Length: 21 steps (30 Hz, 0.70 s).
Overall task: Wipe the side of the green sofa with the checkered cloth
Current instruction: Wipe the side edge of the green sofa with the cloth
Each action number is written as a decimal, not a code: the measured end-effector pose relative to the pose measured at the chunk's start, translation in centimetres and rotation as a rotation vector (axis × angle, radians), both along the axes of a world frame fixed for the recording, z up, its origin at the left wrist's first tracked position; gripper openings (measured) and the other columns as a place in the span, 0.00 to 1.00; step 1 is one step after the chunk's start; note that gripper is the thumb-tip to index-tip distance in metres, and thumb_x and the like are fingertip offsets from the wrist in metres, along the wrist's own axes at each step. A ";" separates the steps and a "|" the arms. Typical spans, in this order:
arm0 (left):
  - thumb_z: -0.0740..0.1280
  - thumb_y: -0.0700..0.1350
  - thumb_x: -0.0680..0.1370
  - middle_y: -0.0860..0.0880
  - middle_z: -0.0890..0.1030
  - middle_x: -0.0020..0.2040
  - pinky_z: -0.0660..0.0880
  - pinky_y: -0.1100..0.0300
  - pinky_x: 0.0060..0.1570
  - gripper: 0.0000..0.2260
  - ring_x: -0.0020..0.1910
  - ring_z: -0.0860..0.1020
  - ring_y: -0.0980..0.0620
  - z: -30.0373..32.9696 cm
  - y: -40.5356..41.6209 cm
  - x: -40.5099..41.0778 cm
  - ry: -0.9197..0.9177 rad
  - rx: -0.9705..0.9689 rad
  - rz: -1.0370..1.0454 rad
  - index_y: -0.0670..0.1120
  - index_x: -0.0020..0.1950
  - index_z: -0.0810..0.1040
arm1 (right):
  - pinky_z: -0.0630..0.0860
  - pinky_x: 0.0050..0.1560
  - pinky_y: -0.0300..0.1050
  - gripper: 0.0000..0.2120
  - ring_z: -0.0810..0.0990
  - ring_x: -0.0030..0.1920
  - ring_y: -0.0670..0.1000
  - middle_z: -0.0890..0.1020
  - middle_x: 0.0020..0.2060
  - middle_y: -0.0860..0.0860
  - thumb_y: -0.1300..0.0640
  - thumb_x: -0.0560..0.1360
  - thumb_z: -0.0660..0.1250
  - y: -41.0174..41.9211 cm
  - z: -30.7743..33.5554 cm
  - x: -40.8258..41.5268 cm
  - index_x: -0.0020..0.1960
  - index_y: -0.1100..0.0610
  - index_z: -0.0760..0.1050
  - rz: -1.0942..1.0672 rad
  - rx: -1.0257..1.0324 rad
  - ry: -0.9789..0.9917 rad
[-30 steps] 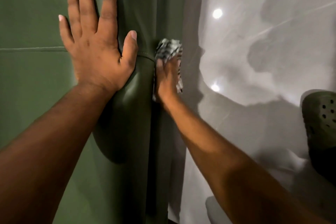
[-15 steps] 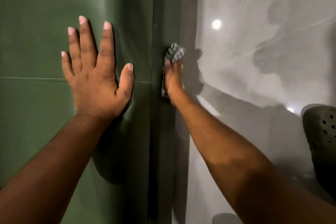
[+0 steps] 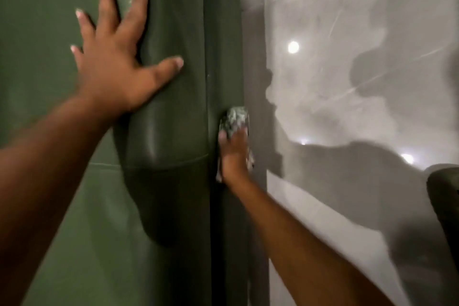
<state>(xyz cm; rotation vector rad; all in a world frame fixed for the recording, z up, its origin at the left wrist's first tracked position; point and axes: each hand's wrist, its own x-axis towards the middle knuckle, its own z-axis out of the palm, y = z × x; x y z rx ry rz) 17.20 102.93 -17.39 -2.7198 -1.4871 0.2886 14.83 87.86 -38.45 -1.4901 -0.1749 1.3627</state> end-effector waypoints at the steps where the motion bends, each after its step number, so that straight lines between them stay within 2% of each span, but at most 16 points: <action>1: 0.61 0.71 0.66 0.44 0.45 0.82 0.47 0.24 0.70 0.45 0.77 0.45 0.25 -0.3 1.4 1.2 0.008 0.026 -0.001 0.63 0.79 0.48 | 0.48 0.80 0.56 0.37 0.52 0.80 0.57 0.54 0.80 0.58 0.41 0.75 0.54 3.8 -0.8 3.0 0.78 0.58 0.50 -0.004 0.045 -0.032; 4: 0.61 0.71 0.66 0.46 0.49 0.82 0.49 0.22 0.68 0.43 0.76 0.47 0.24 -1.2 5.5 3.9 0.043 0.086 -0.062 0.66 0.78 0.49 | 0.51 0.80 0.59 0.35 0.53 0.80 0.57 0.57 0.80 0.56 0.43 0.76 0.54 12.6 -1.5 9.9 0.78 0.57 0.53 -0.035 0.151 -0.127; 7: 0.58 0.77 0.66 0.46 0.61 0.79 0.58 0.24 0.67 0.40 0.75 0.57 0.26 -1.2 11.4 6.2 0.100 0.097 -0.157 0.67 0.76 0.55 | 0.46 0.80 0.57 0.33 0.49 0.80 0.55 0.53 0.80 0.54 0.44 0.78 0.56 11.2 -1.1 8.1 0.78 0.52 0.49 -0.036 0.181 -0.175; 9: 0.57 0.78 0.66 0.47 0.64 0.78 0.61 0.26 0.67 0.39 0.74 0.59 0.28 -1.3 14.2 7.9 0.110 0.114 -0.150 0.67 0.75 0.57 | 0.46 0.80 0.62 0.32 0.46 0.81 0.55 0.50 0.80 0.51 0.42 0.77 0.55 6.8 -0.4 4.9 0.76 0.38 0.43 -0.034 0.284 -0.205; 11: 0.59 0.74 0.67 0.45 0.60 0.79 0.57 0.25 0.67 0.38 0.75 0.56 0.27 -1.9 14.5 9.1 0.104 0.153 -0.119 0.66 0.76 0.54 | 0.44 0.78 0.66 0.28 0.42 0.81 0.54 0.45 0.78 0.43 0.38 0.76 0.53 3.8 0.6 3.1 0.68 0.21 0.40 0.052 0.353 -0.219; 13: 0.58 0.71 0.68 0.43 0.52 0.82 0.52 0.24 0.68 0.39 0.76 0.50 0.24 -2.5 13.3 9.3 0.082 0.172 -0.122 0.66 0.77 0.50 | 0.42 0.78 0.67 0.23 0.39 0.80 0.54 0.43 0.77 0.41 0.31 0.76 0.49 4.1 0.8 4.1 0.64 0.18 0.40 0.116 0.377 -0.263; 15: 0.58 0.71 0.68 0.42 0.47 0.82 0.49 0.24 0.69 0.39 0.76 0.46 0.23 -2.7 12.8 8.9 0.055 0.178 -0.128 0.66 0.78 0.48 | 0.44 0.78 0.67 0.23 0.41 0.80 0.57 0.46 0.77 0.45 0.30 0.75 0.46 7.0 0.8 6.5 0.67 0.20 0.41 0.046 0.419 -0.345; 16: 0.57 0.70 0.69 0.41 0.45 0.82 0.48 0.24 0.69 0.39 0.75 0.45 0.23 -2.8 12.9 8.7 0.043 0.185 -0.129 0.66 0.78 0.48 | 0.47 0.78 0.68 0.24 0.45 0.80 0.61 0.49 0.77 0.49 0.32 0.76 0.49 9.8 0.4 8.3 0.69 0.23 0.44 -0.004 0.446 -0.373; 17: 0.57 0.70 0.69 0.40 0.45 0.82 0.48 0.24 0.69 0.39 0.75 0.45 0.22 -3.0 12.8 8.6 0.035 0.193 -0.134 0.65 0.78 0.48 | 0.50 0.77 0.69 0.24 0.48 0.79 0.65 0.51 0.78 0.54 0.37 0.77 0.54 13.1 0.2 10.6 0.71 0.29 0.50 -0.030 0.448 -0.397; 19: 0.56 0.70 0.70 0.38 0.46 0.81 0.48 0.25 0.70 0.39 0.75 0.46 0.22 -3.4 12.5 8.8 0.024 0.205 -0.158 0.63 0.79 0.49 | 0.54 0.75 0.71 0.28 0.53 0.78 0.68 0.56 0.78 0.62 0.48 0.78 0.61 20.6 -0.3 15.7 0.76 0.49 0.57 -0.042 0.370 -0.399; 20: 0.56 0.70 0.70 0.37 0.47 0.81 0.48 0.25 0.70 0.39 0.75 0.46 0.22 -3.4 12.4 8.8 0.026 0.209 -0.168 0.63 0.79 0.49 | 0.54 0.75 0.70 0.30 0.53 0.78 0.68 0.57 0.78 0.63 0.51 0.76 0.62 23.6 -0.1 18.1 0.76 0.57 0.59 -0.069 0.331 -0.391; 21: 0.56 0.70 0.71 0.36 0.47 0.81 0.48 0.25 0.70 0.39 0.75 0.46 0.22 -3.3 12.4 8.8 0.030 0.206 -0.173 0.62 0.79 0.49 | 0.53 0.76 0.70 0.31 0.53 0.78 0.67 0.58 0.78 0.63 0.51 0.75 0.62 25.4 0.2 19.4 0.75 0.61 0.60 -0.085 0.310 -0.364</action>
